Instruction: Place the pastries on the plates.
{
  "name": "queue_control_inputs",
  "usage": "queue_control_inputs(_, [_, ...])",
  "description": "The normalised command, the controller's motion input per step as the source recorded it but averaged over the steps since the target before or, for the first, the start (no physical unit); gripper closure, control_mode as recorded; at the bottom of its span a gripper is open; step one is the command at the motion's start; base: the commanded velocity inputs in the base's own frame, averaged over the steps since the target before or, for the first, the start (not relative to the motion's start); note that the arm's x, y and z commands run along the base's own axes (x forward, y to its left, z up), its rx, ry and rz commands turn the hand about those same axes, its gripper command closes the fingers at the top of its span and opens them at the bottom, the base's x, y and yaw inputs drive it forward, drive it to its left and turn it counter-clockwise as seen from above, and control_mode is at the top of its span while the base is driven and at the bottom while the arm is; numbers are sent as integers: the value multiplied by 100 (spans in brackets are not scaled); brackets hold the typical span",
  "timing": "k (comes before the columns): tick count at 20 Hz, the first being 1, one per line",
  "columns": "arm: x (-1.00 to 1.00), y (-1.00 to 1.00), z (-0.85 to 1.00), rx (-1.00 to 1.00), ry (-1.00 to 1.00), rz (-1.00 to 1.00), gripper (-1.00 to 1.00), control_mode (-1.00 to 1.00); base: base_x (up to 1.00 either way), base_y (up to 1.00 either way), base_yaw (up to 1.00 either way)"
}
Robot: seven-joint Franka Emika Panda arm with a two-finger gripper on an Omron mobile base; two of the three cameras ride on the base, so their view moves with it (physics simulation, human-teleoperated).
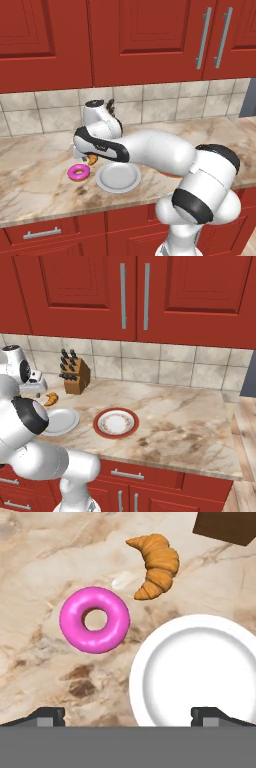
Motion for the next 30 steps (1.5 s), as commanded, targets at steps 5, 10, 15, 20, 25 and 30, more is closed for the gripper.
queue_control_inputs(5, [15, 11, -22, 6, 4, 7, -100, -100, 0, 0, 0])
queue_control_inputs(10, [28, 5, -29, 1, 2, 3, -100, -100, 0, 0, 0])
queue_control_inputs(15, [29, 6, -27, 0, 1, 1, -100, -100, 0, 0, 0])
queue_control_inputs(20, [21, 16, -18, 0, 3, 1, -100, -100, 0, 0, 0])
queue_control_inputs(25, [15, 17, -30, 0, 1, 1, -100, -100, 0, 0, 0])
queue_control_inputs(30, [18, 7, -27, 0, 0, 0, -100, -100, 0, 0, 0])
